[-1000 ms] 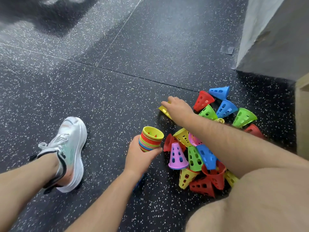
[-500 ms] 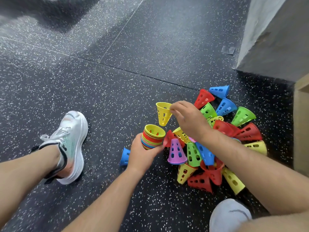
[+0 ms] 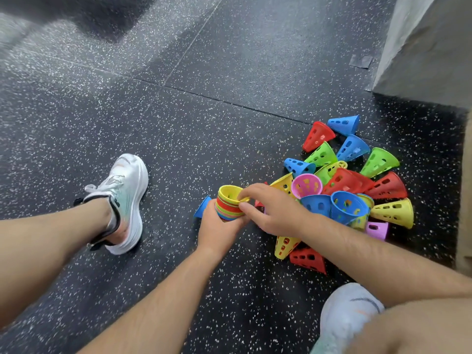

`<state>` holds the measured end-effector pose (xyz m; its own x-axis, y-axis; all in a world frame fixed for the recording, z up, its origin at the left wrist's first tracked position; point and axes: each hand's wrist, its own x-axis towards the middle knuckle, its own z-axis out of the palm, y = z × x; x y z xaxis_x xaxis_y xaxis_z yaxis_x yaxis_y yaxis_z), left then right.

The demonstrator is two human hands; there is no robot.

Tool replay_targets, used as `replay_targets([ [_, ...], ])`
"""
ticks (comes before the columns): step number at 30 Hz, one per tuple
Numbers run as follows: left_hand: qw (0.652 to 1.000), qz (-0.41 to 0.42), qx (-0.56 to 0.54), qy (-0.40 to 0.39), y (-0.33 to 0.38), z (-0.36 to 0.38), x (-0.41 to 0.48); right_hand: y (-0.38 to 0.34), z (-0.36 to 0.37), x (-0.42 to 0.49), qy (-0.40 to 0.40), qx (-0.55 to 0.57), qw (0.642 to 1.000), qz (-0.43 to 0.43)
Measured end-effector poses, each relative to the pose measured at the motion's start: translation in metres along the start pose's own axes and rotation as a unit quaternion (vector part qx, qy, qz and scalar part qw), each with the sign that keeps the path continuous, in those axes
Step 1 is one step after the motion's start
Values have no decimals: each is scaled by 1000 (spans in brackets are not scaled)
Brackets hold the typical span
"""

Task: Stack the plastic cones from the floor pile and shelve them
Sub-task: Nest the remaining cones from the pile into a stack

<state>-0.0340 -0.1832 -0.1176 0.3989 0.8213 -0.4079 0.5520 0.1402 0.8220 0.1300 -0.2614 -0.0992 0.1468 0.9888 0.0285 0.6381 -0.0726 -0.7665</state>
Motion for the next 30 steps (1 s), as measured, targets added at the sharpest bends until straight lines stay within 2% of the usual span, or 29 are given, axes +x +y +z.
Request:
replay_targets([
  [3, 999, -20, 35, 3, -13, -10, -11, -4, 8, 3, -38, -13, 999, 14],
  [7, 997, -27, 65, 28, -27, -22, -29, -12, 15, 22, -46, -16, 998, 35],
  [11, 992, -52, 105, 49, -49, -43, -43, -17, 35, 47, -127, -70, 989, 4],
  [14, 988, -85, 111, 69, -66, -65, -52, -24, 56, 68, -204, -145, 968, -33],
  [16, 986, -112, 104, 67, -71, -79, -55, -32, 71, 78, -264, -210, 940, -50],
  [20, 982, -140, 93, 82, -87, -99, -53, -37, 97, 86, -298, -278, 910, -81],
  [22, 981, -137, 107, 83, -94, -101, -52, -33, 101, 87, -287, -274, 914, -83],
  [25, 984, -130, 95, 81, -96, -96, -48, -26, 89, 83, -204, -218, 953, -54],
  [30, 989, -113, 79, 59, -84, -76, -37, -23, 44, 75, -63, -111, 992, -6],
])
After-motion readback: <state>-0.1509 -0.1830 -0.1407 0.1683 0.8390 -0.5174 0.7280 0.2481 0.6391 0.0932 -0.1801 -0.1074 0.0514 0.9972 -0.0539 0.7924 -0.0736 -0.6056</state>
